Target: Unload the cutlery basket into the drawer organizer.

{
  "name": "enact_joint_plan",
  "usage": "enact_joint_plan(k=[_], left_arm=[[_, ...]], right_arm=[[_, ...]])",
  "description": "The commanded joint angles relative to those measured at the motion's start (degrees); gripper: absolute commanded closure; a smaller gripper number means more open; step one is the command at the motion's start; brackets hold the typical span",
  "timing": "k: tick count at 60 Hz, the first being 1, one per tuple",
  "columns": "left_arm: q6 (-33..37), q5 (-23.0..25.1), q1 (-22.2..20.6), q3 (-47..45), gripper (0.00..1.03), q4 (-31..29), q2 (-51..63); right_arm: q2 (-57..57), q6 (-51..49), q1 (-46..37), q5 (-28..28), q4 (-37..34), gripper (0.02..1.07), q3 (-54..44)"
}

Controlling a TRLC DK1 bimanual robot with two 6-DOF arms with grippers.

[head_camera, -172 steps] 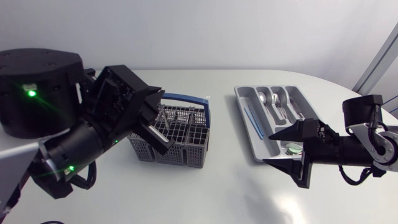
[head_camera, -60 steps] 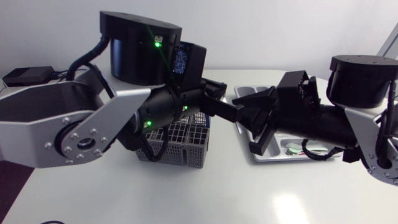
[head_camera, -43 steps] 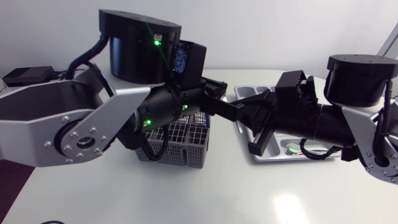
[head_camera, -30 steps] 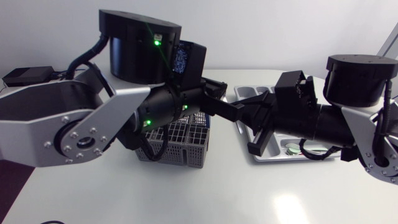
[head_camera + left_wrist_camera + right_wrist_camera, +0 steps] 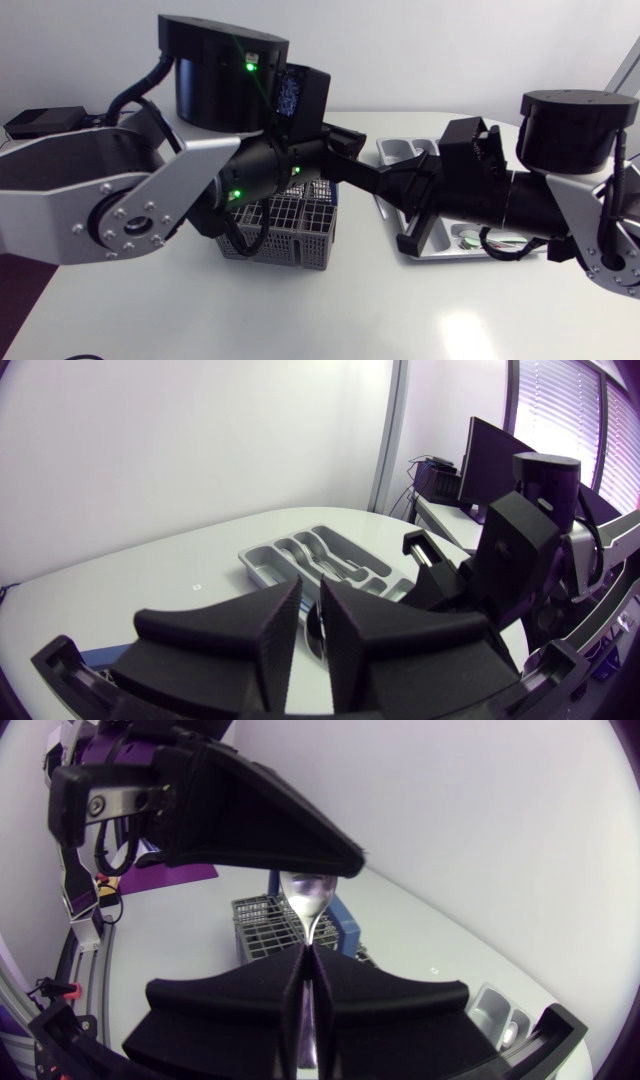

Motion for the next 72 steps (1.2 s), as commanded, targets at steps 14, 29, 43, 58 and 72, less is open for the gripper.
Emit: enact_joint_plan(k=[14,29,43,58,72], left_arm=[[-1.44,0.48,2.97,3.28,0.34,0.43,-2.49],[2.96,0.56,7.98,5.48,0.28,-3.97,-3.72],[8.58,0.56,13.79,5.74,0.17,-10.56,-3.54],[13.94,0.56,19.5,1.79,0.11,-13.81,-7.5],[18.34,0.56,22.57,-3.57,0.08,-14.34,-12.77]], right_arm=[[-0.74,-2.35,1.1,-3.21,-3.99,1.01,-0.5],[-1.45,-15.71,-9.89,-12.71,-15.94,1.01,0.38],[3.04,-36.19,-23.78,-21.23,-30.62,1.01,4.59],[14.2,-60.71,-34.15,-21.32,-42.4,1.01,10.04],[28.88,-80.31,-43.81,-18.77,-48.02,1.01,17.51]])
